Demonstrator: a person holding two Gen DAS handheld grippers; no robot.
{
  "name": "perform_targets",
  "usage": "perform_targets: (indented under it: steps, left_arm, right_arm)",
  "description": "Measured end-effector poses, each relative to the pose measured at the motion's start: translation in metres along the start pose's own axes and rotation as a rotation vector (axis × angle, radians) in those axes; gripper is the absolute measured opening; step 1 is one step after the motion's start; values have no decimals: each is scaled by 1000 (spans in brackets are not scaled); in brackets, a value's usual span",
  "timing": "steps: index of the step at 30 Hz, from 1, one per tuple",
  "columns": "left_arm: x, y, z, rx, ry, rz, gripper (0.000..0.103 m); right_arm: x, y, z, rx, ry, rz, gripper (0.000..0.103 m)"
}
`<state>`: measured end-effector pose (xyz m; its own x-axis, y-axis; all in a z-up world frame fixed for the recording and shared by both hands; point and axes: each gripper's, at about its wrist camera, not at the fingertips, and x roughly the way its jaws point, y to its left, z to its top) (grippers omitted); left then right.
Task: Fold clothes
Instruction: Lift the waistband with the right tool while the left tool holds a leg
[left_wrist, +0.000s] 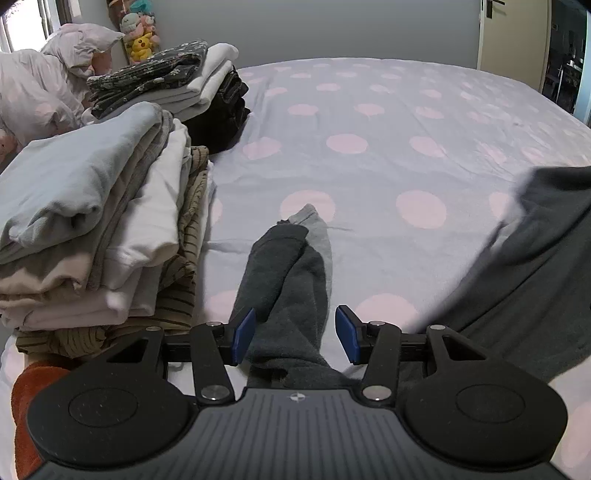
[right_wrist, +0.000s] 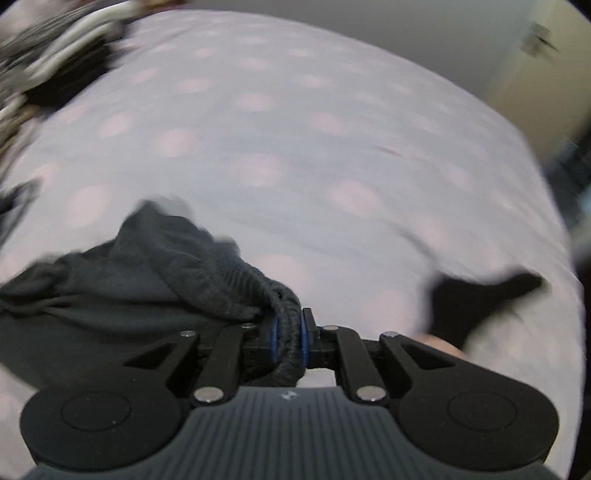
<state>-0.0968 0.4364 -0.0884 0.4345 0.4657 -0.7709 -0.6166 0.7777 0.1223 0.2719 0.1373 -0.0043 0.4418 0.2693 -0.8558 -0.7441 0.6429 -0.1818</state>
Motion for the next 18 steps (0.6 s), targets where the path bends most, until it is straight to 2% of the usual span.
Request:
perform_targets:
  steps: [5,10,14,18]
  left_arm:
    - [6,-8,10,3,3,-1,56]
    - [12,-15,20,6,7,-2,57]
    - [17,-22,27,8,9,-3,58]
    - [49,-16,47,-90,61,-41,63]
  right_arm:
    - [-20,-93,-27,234,-10,-179,12]
    - [-49,-165,-57,414,-42,-367,12]
    - [-42,-203,-86,511,21,-440,12]
    - [-17,-207,-111,551,91,-438,12]
